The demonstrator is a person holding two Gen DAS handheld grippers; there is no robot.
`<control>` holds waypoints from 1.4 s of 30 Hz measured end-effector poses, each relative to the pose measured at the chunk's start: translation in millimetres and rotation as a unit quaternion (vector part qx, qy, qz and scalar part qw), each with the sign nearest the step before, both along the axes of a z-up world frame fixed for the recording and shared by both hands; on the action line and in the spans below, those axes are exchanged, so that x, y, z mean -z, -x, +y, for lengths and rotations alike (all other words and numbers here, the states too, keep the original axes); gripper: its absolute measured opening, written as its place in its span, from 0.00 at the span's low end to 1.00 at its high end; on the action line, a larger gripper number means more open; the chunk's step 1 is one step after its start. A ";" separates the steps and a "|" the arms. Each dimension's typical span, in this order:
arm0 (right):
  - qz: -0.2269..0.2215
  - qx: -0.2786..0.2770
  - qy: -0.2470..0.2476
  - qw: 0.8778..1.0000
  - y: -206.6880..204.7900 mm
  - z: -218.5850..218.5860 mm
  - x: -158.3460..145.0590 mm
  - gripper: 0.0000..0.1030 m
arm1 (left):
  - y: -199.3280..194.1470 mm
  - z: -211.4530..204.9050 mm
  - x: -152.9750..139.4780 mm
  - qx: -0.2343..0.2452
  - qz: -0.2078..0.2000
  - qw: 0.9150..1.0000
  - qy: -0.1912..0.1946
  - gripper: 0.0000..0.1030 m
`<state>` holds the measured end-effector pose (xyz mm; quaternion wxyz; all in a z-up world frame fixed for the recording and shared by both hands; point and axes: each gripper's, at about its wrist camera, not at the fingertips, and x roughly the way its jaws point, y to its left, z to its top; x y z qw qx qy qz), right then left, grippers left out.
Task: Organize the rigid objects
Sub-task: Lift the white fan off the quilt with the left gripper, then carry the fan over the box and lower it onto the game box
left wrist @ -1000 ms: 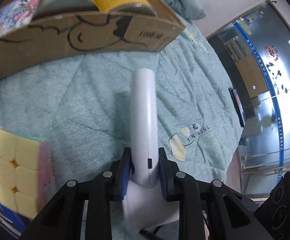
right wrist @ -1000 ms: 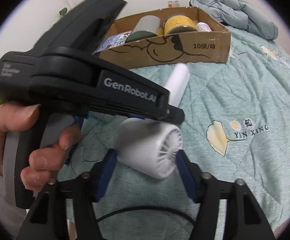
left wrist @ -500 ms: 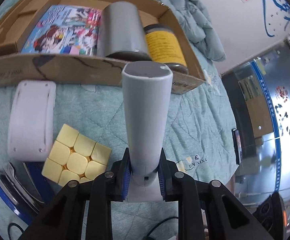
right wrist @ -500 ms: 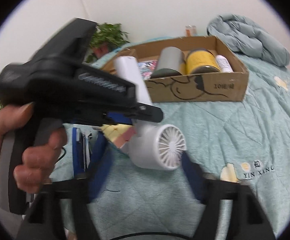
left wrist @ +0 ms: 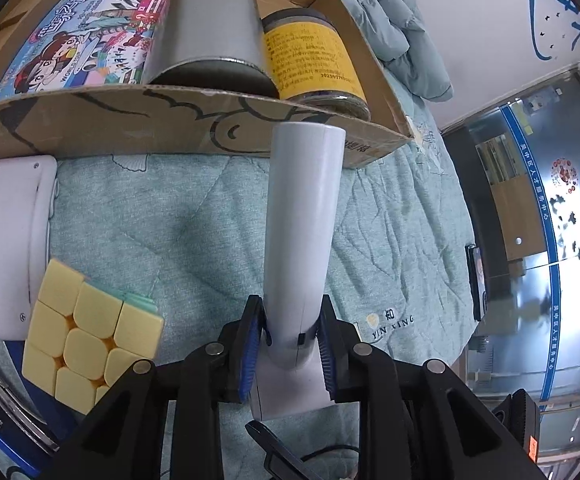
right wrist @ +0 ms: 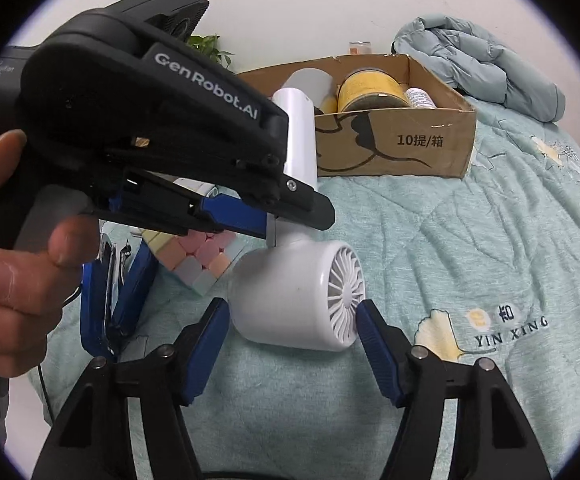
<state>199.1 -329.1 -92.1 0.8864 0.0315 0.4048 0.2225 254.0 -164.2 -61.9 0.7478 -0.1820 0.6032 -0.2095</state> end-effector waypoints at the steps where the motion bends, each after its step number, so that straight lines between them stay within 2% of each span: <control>1: -0.004 0.000 0.003 1.000 -0.2 1.1 0.1 0.63 | 0.2 0.4 -0.7 -0.001 -0.002 1.000 0.000 0.23; 6: -0.016 -0.010 -0.007 1.000 2.9 2.6 -5.1 0.62 | 5.6 10.6 -15.8 -0.010 -0.028 1.000 -0.001 0.23; 7: -0.023 -0.013 -0.009 1.000 4.4 3.6 -8.6 0.57 | 6.7 14.3 -21.0 -0.016 -0.038 0.999 -0.006 0.23; 9: -0.031 -0.016 -0.013 0.999 3.0 5.3 -16.3 0.27 | 7.0 24.5 -32.5 -0.026 -0.053 0.998 -0.012 0.24; 11: -0.052 -0.016 -0.003 0.999 -0.4 10.2 -26.6 0.27 | 5.0 38.1 -41.4 -0.038 -0.058 0.998 0.005 0.24; 13: -0.054 -0.025 -0.007 0.998 -8.7 16.8 -32.6 0.27 | 1.9 48.9 -48.2 -0.047 -0.064 0.997 0.003 0.24; 17: -0.066 -0.028 -0.003 0.997 -21.5 30.6 -42.5 0.35 | -4.2 73.4 -58.1 -0.059 -0.063 0.996 0.020 0.22; 19: -0.075 -0.030 -0.009 0.997 -26.1 35.2 -48.3 0.47 | -7.7 83.7 -66.3 -0.061 -0.070 0.995 0.026 0.21; 20: -0.079 -0.034 -0.017 0.996 -28.3 38.1 -52.0 0.59 | -8.4 86.2 -71.2 -0.062 -0.075 0.995 0.028 0.21; 21: -0.083 -0.040 -0.023 0.995 -30.4 41.7 -56.1 0.66 | -9.8 90.2 -77.1 -0.063 -0.081 0.994 0.030 0.21; 25: -0.118 -0.066 -0.003 0.991 -37.7 64.1 -69.9 0.68 | -20.1 105.6 -98.8 -0.069 -0.102 0.992 0.024 0.21; 32: -0.132 -0.069 0.014 0.989 -66.1 91.3 -81.7 0.67 | -44.9 131.9 -121.3 -0.086 -0.115 0.990 0.012 0.21; 35: -0.130 -0.072 0.011 0.989 -81.1 102.7 -83.1 0.60 | -61.2 146.7 -123.3 -0.099 -0.114 0.989 0.002 0.21; 37: -0.115 -0.079 -0.008 0.990 -92.1 107.2 -84.8 0.56 | -74.6 157.7 -122.8 -0.108 -0.111 0.988 -0.008 0.21; 38: -0.109 -0.081 -0.016 0.991 -96.9 109.3 -85.5 0.50 | -82.4 163.0 -121.4 -0.111 -0.108 0.988 -0.014 0.21; 39: -0.103 -0.084 -0.021 0.991 -102.4 112.3 -86.2 0.39 | -93.7 168.9 -119.5 -0.116 -0.104 0.988 -0.023 0.21; 41: -0.092 -0.085 -0.022 0.992 -114.0 119.9 -86.5 0.27 | -111.6 180.2 -114.8 -0.123 -0.097 0.987 -0.033 0.21; 42: -0.086 -0.087 -0.024 0.992 -120.6 124.0 -85.6 0.26 | -122.5 186.5 -111.8 -0.125 -0.089 0.988 -0.032 0.21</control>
